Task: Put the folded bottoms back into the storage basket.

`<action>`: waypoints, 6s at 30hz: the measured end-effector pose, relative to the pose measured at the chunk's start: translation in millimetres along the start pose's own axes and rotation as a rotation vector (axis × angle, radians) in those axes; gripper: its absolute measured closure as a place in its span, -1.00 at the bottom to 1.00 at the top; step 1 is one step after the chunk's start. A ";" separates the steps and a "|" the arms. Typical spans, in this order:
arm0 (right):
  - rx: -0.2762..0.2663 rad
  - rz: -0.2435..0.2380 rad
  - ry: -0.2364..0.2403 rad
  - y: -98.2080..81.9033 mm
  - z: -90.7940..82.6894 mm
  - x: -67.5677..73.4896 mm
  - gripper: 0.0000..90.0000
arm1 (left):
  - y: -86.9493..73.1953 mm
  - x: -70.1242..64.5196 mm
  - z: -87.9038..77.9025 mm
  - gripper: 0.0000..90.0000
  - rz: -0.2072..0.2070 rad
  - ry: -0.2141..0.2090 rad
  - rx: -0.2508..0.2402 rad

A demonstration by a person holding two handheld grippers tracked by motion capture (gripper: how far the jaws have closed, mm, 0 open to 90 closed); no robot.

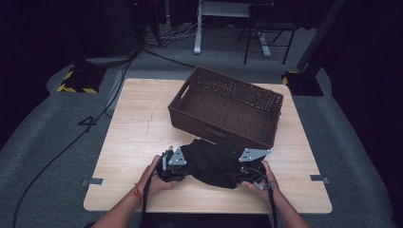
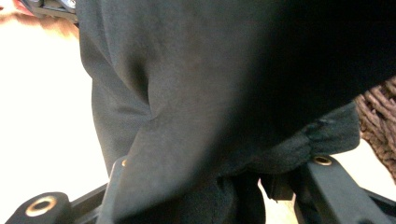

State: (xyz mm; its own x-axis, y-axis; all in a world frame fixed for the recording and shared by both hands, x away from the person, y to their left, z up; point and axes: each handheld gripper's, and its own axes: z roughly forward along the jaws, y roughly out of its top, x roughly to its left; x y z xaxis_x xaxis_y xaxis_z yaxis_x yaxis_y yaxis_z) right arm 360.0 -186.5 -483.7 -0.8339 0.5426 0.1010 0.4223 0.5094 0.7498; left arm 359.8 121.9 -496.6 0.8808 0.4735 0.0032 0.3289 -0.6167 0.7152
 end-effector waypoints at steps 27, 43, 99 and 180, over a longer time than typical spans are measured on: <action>-0.127 -0.056 -0.051 48.2 -55.8 23.4 0.28 | 51.8 -7.5 -61.4 0.55 0.060 0.072 -0.146; -0.170 -0.083 -0.104 85.3 -91.9 16.1 0.28 | 95.4 2.3 -84.1 0.55 0.107 0.106 -0.207; 0.197 0.099 -0.282 128.1 -10.3 -115.2 0.25 | 175.9 103.3 42.6 0.45 -0.013 0.186 0.100; -0.061 -0.054 -0.354 80.3 -111.4 -54.9 -0.52 | 84.3 67.8 -79.7 -0.57 0.024 0.211 -0.016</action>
State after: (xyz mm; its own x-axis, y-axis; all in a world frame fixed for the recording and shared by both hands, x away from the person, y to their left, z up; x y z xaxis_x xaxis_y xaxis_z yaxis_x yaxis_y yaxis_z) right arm 400.1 -249.7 -356.2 -0.6755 0.7189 -0.1643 0.3501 0.5087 0.7865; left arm 420.2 152.1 -380.4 0.7971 0.5809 0.1651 0.3020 -0.6202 0.7240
